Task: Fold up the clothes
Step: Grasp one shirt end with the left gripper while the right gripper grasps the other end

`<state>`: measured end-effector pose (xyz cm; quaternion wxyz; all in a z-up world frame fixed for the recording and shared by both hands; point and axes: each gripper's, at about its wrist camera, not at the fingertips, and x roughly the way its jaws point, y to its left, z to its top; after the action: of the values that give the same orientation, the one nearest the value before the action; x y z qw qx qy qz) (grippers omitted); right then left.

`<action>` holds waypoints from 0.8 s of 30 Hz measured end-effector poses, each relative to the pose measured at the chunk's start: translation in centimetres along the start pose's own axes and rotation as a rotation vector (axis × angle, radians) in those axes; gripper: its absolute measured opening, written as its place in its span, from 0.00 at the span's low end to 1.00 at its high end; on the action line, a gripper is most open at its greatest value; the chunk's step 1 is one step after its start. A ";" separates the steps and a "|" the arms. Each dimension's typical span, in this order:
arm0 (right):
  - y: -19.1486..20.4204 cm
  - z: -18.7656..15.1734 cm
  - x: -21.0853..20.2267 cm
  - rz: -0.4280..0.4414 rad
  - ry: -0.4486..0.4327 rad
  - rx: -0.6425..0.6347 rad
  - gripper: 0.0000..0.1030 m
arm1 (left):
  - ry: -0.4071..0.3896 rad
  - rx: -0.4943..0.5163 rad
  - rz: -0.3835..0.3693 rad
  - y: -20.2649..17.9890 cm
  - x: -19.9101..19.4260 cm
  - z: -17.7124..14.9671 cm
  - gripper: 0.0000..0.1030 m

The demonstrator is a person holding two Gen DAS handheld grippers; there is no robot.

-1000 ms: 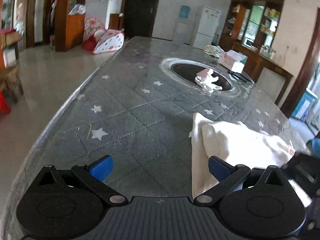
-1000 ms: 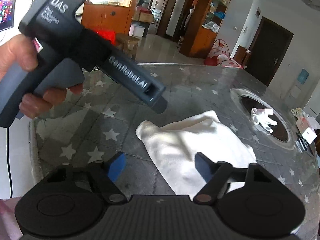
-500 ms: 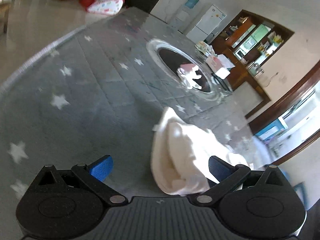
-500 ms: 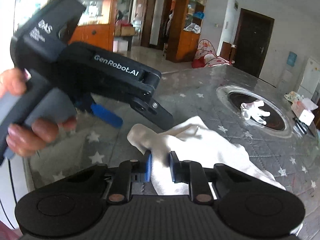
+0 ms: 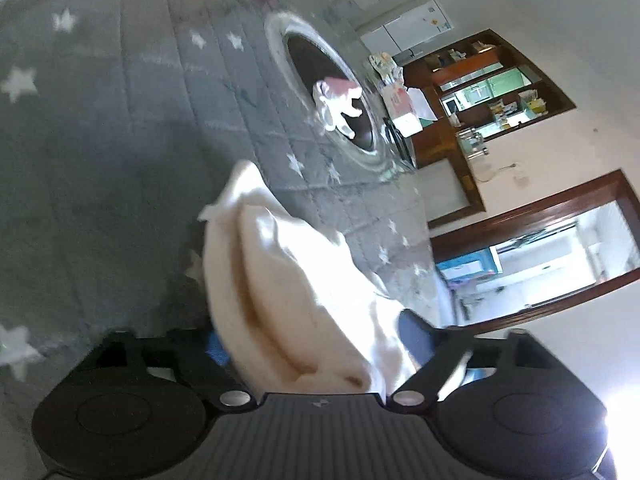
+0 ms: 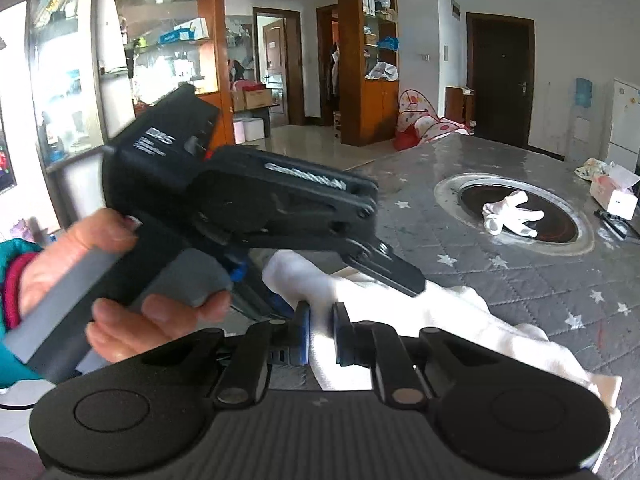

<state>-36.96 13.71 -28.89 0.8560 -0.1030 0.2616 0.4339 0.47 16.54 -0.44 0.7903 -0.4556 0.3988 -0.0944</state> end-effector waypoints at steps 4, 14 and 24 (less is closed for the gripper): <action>0.0 -0.5 -0.1 0.016 0.008 0.005 0.11 | 0.004 0.009 0.001 0.4 0.4 -0.4 0.44; -2.7 -1.6 -3.4 -0.081 -0.006 0.058 0.37 | -0.007 0.062 0.035 0.8 0.3 -1.1 0.25; -12.6 -5.3 -5.7 -0.355 0.046 0.338 0.48 | -0.033 0.190 0.107 -0.8 0.5 -1.7 0.25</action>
<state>-31.57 0.04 -30.98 0.9177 -0.0126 0.3275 0.2244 -0.29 14.74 -0.53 0.8403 -0.3580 0.3988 -0.0819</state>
